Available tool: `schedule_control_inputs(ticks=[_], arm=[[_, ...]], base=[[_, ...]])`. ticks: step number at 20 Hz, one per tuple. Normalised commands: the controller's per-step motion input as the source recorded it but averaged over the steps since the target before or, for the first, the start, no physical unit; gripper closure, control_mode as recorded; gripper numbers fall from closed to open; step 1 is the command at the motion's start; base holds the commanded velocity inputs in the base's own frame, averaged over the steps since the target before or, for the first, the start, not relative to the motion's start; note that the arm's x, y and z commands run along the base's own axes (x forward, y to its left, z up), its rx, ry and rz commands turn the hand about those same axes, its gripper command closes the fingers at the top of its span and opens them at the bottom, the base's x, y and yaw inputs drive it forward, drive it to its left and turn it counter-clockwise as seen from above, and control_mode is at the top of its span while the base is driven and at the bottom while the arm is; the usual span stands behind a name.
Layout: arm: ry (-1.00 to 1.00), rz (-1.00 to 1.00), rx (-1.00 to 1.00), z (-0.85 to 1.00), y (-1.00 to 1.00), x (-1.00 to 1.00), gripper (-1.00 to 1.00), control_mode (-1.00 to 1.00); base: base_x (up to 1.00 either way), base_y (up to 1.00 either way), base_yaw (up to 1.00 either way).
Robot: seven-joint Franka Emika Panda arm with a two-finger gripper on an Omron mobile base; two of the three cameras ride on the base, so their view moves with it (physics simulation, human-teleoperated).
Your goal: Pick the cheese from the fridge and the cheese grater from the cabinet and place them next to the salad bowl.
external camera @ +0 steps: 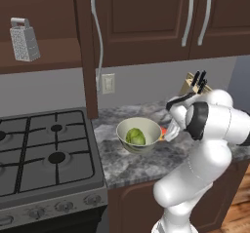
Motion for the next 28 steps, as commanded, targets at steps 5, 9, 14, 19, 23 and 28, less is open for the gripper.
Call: schedule_control_inputs(ticks=[5, 9, 14, 19, 23, 28], arm=[[0.00, 0.01, 0.00, 0.00, 0.00, 0.00, -1.00, -1.00], [0.00, 0.00, 0.00, 0.00, 0.00, -0.01, -1.00, -1.00], [0.00, 0.00, -0.01, 0.27, 0.00, -0.11, -1.00, -1.00], [0.00, -0.11, -0.04, 0.67, -0.04, -0.19, -1.00, -1.00], [0.21, -0.30, -0.14, 0.30, 0.02, 0.00, -1.00, -1.00], [0.23, -0.44, -0.07, 0.22, 0.03, -0.04, -1.00, -1.00]], base=[[0.00, 0.00, 0.00], [0.00, 0.00, 0.00], [0.00, 0.00, 0.00], [0.00, 0.00, 0.00], [0.00, 0.00, 0.00], [0.00, 0.00, 0.00]])
